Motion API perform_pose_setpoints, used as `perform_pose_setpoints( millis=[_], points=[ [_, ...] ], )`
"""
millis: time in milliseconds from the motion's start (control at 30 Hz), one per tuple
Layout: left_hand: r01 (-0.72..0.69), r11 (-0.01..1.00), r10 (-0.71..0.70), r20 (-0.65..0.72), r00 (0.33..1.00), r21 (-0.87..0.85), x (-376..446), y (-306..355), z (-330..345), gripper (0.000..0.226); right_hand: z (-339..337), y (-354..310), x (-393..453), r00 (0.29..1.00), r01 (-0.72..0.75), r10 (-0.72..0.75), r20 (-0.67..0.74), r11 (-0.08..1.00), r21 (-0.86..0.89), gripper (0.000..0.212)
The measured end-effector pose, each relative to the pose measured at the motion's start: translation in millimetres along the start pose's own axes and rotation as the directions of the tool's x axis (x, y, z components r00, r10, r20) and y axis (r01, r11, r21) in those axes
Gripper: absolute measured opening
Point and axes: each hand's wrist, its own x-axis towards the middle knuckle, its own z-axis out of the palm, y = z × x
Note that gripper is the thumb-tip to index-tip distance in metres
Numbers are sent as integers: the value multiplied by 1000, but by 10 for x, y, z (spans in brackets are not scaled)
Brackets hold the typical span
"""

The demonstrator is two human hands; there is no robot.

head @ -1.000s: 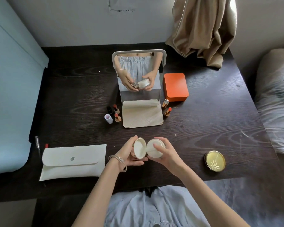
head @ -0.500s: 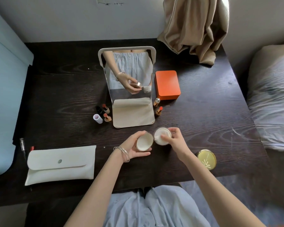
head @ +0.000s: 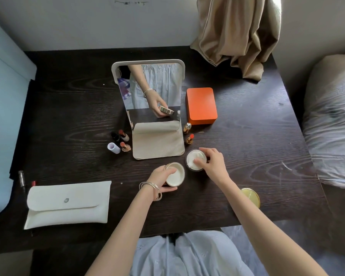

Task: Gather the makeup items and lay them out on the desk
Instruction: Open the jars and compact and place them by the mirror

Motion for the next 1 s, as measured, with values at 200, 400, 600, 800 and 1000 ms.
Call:
perform_pose_setpoints(
  millis=[200,400,600,800,1000],
  points=[
    [-63,996,61,30,998,70,-94,-101,-74,12,42,-83,-10,994,47,-49,96,999,16,45],
    [-46,997,54,150,987,-55,-231,-65,-22,12,-32,-153,-252,994,75,-63,-85,986,146,21],
    [-158,984,172,209,963,-82,-293,100,315,20,-181,-95,-432,999,-17,4,50,963,268,12],
    [-303,941,320,-102,942,152,-173,147,413,43,-362,15,-119,979,-100,148,-143,948,302,15],
    [-233,928,278,-124,952,290,-54,49,410,66,-425,63,273,968,-165,200,-151,963,213,21]
  ],
)
